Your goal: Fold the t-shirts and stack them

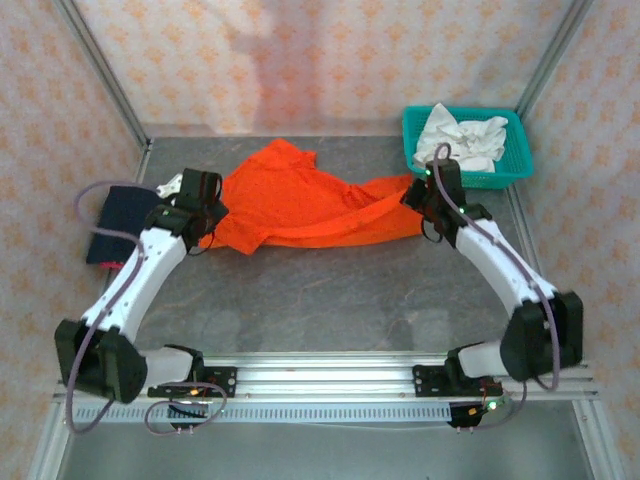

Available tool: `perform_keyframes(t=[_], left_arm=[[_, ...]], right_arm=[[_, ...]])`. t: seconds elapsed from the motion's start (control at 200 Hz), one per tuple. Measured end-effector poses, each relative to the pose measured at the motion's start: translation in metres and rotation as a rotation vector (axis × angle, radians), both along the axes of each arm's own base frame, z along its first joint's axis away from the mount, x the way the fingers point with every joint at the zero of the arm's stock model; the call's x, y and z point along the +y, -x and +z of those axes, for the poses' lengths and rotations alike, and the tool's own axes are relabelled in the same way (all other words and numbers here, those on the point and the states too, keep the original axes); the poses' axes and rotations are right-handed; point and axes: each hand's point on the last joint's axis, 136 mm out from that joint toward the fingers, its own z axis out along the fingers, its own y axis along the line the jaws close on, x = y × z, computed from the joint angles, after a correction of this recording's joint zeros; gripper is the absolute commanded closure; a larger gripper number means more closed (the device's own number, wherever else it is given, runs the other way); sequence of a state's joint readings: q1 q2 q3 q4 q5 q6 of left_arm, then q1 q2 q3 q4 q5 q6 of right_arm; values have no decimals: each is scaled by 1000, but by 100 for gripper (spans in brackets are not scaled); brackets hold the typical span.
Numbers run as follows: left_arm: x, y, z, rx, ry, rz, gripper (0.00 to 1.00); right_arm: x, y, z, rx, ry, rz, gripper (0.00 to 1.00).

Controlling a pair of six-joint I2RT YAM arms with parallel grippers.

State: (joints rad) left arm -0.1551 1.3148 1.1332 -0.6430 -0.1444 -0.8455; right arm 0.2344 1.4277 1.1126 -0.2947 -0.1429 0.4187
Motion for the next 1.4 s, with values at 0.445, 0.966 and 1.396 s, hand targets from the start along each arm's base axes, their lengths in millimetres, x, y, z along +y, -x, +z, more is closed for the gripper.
perform_keyframes(t=[0.445,0.966,1.396], left_arm=[[41,-198,100,-249,-39,49,100],[46,-70,367,-780,-120,-27,100],[39,28,135,-383,-40,-41,100]], right_arm=[[36,-199,53,-153,-67,89,100],[41,-107,346,-746,-138,248,100],[39,-3,77,-206,-133,340,100]])
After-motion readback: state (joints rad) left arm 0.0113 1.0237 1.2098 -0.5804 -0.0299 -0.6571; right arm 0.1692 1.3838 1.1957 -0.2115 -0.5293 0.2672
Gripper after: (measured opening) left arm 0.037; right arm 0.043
